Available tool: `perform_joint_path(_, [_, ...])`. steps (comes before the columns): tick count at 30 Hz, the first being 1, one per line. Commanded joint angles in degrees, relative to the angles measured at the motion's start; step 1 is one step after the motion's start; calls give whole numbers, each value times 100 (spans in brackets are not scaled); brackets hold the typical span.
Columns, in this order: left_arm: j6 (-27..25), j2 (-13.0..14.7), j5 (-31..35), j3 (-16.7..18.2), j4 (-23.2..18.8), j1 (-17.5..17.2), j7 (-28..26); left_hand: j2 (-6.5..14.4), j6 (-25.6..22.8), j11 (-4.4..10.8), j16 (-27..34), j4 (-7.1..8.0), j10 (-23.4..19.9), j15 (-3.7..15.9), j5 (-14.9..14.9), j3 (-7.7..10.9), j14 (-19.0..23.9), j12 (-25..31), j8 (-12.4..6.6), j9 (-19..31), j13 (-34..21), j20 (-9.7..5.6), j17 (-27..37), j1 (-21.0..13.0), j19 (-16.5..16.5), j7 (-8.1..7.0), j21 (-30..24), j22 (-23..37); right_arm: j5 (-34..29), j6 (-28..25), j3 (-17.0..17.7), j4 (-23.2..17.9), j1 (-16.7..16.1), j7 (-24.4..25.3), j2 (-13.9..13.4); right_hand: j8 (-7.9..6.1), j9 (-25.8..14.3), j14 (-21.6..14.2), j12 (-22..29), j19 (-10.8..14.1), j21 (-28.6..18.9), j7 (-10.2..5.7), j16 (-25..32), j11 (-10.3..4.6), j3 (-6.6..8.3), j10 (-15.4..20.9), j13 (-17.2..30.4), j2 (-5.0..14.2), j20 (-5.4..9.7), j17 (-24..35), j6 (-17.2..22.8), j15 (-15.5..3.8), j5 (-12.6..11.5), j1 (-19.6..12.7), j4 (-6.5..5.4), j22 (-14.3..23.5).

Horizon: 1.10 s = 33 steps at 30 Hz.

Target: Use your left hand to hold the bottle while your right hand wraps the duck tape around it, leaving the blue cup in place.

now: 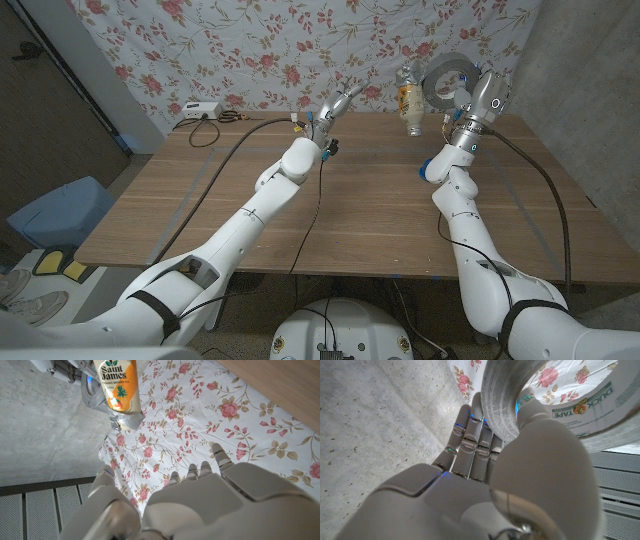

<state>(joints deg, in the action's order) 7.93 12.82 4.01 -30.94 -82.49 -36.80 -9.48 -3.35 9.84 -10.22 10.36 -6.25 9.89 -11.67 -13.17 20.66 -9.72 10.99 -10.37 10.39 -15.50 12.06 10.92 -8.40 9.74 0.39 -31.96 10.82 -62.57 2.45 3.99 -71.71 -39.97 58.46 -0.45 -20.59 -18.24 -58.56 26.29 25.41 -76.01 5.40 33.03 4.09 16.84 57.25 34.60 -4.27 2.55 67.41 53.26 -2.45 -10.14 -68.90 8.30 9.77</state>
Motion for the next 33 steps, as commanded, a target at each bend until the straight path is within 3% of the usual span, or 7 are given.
perform_joint_path(1, [-390, 417, 813, -169, -511, -116, -644, 48, 1415, 13, 14, -7, 1256, -18, -27, -35, -1283, -4, -26, 11, -3, 15, 10, -28, 2245, -29, 45, 16, 1515, -1363, -1480, -1175, -515, -981, -1187, -15, -14, -737, 17, 59, 8, -785, -38, -617, 306, 658, 38, 666, 99, 2, 840, -1050, -39, -696, 77, 15])
perform_joint_path(6, [-640, 567, 1103, -224, -700, -150, -760, 49, 1389, 18, 26, -6, 1259, -28, -27, -46, -1289, 12, -41, 11, 15, 17, 9, -26, 2263, -105, 69, 17, 1783, -2088, -1832, -1821, -642, -1902, -1603, -9, -9, -735, 10, 71, 11, -780, -50, -605, 328, 640, 49, 664, 94, 9, 837, -1047, -36, -700, 80, 16])
perform_joint_path(14, [-789, 676, 1125, -226, -843, -171, -711, 48, 1378, 18, 36, -1, 1263, -33, -26, -63, -1302, 28, -48, 10, 37, 18, 7, -20, 2265, -126, 90, 20, 2080, -2860, -2191, -2354, -610, -2962, -2095, 13, -2, -734, -3, 99, 14, -739, -98, -561, 365, 616, 63, 679, 81, -30, 807, -1053, -32, -712, 83, 18])
perform_joint_path(20, [-827, 720, 1098, -233, -886, -163, -650, 47, 1362, 15, 41, 1, 1262, -34, -25, -73, -1308, 38, -56, 10, 50, 19, 6, -17, 2270, -129, 104, 22, 2164, -3618, -2423, -2780, -472, -4090, -2458, 24, 2, -735, -7, 123, 13, -729, -126, -550, 383, 611, 74, 674, 75, -56, 798, -1058, -30, -727, 93, 19])
perform_joint_path(33, [-851, 784, 1068, -244, -988, -182, -568, 42, 1349, -55, 52, 7, 1283, -34, -26, -100, -1321, 49, -61, 11, 79, 20, 5, -6, 2277, -82, 134, 27, 2369, -4373, -2846, -2850, -49, -5587, -2944, 48, 9, -757, -21, 164, 12, -639, -143, -478, 407, 606, 88, 673, 52, -80, 793, -1049, -35, -768, 107, 19])
